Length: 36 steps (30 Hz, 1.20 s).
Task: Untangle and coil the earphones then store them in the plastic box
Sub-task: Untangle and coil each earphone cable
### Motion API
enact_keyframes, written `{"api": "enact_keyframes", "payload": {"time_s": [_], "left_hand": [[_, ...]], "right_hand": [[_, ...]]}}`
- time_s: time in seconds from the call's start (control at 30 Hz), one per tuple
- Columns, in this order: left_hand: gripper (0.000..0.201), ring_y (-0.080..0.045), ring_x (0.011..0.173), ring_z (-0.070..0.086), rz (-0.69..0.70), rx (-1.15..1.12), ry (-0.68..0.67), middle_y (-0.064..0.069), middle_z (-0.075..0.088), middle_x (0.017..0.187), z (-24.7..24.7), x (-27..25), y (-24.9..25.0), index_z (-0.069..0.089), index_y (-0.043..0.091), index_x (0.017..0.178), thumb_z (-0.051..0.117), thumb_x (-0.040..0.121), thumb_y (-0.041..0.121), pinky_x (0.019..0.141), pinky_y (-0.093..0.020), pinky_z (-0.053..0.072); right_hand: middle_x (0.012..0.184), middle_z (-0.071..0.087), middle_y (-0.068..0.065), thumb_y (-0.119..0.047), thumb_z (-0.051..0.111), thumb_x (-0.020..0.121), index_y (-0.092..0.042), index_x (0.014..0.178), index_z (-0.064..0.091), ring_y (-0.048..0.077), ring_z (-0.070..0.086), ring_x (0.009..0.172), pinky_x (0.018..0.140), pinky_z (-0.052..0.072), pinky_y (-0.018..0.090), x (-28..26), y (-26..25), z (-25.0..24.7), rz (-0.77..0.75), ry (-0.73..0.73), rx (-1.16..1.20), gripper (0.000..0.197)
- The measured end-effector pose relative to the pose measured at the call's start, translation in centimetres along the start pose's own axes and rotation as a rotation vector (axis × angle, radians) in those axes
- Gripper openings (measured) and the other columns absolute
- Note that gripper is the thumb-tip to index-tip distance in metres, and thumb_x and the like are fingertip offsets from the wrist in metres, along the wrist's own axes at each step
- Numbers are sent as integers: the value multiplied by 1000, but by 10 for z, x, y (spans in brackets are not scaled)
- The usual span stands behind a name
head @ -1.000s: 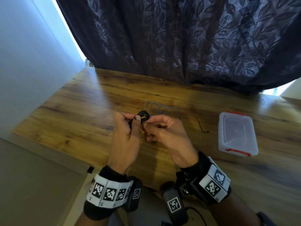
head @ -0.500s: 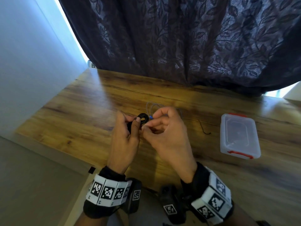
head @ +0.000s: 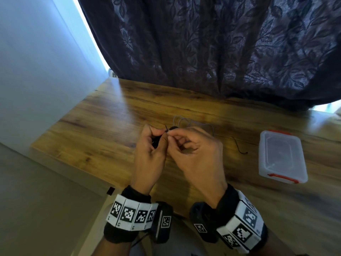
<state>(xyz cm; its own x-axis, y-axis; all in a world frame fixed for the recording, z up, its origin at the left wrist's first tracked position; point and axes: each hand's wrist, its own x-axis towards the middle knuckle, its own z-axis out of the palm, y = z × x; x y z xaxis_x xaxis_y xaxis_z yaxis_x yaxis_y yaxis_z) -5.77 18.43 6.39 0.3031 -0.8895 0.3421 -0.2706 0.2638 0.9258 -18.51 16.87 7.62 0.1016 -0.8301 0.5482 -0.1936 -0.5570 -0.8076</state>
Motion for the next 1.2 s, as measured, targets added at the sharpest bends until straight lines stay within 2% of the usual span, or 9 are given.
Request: {"api": "enact_keyframes", "payload": {"time_s": [0.1,0.27,0.4,0.5,0.63,0.73,0.9,1.03,1.2], "left_hand": [[17,-37,86,63,-10,-17,11,-20,64,92,0,2,0,57,4,97,58,93,21,74,-46,54],[12,-38,89,65,-21,-15,34,-18,67,93,0,4,-1,58,11,94,60,93,23,79,-59,53],[10,-39,87,65,-7,-19,29,-18,67,91,0,4,0,58,10,94,60,95,19,77,-59,53],[6,-38,85,64,-1,-21,23,-18,66,89,0,5,0,58,8,94,60,97,12,73,-53,54],[6,-21,73,60,-19,-41,10,-13,66,85,0,5,-1,58,12,93,60,98,15,63,-35,45],[6,-18,71,59,-9,-34,7,-13,65,84,0,6,-3,57,11,93,60,99,14,62,-32,44],[5,-28,82,65,44,23,3,-13,66,88,0,5,-1,57,7,93,59,98,8,72,-43,54],[8,-32,82,63,108,88,-53,-13,64,88,-2,3,-2,56,7,94,57,96,14,71,-53,52],[16,-36,75,62,129,116,-127,-11,62,85,-2,0,-1,53,17,94,54,97,33,63,-59,50]], "right_hand": [[91,70,-3,-3,77,83,-12,103,78,6,67,75,69,58,18,-3,0,-2,-21,-28,-62,22],[92,70,-1,-4,77,84,-12,103,78,6,66,73,68,57,17,-4,-1,-2,-38,-15,-86,21],[93,69,-1,-5,78,84,-12,103,78,5,66,74,70,55,13,-4,-2,-3,-37,-27,-88,21],[93,70,-1,-5,78,84,-11,104,78,5,66,74,71,55,12,-4,-2,-3,-37,-27,-95,21],[94,70,0,-6,77,85,-11,105,78,5,66,74,70,56,13,-4,-2,-3,-40,-31,-98,21],[94,70,0,-5,77,85,-10,104,78,5,67,76,71,56,14,-3,-2,-2,-43,-25,-91,20],[96,70,0,-5,77,85,-11,105,78,6,68,78,72,58,17,-2,-3,-2,-30,-30,-84,20],[95,69,-7,-8,76,86,-15,105,78,4,68,78,71,59,19,4,-6,-3,25,-45,-84,20],[90,66,-15,-21,70,92,-28,122,68,-3,63,85,75,52,9,25,-11,-16,272,-307,-99,31]]}}
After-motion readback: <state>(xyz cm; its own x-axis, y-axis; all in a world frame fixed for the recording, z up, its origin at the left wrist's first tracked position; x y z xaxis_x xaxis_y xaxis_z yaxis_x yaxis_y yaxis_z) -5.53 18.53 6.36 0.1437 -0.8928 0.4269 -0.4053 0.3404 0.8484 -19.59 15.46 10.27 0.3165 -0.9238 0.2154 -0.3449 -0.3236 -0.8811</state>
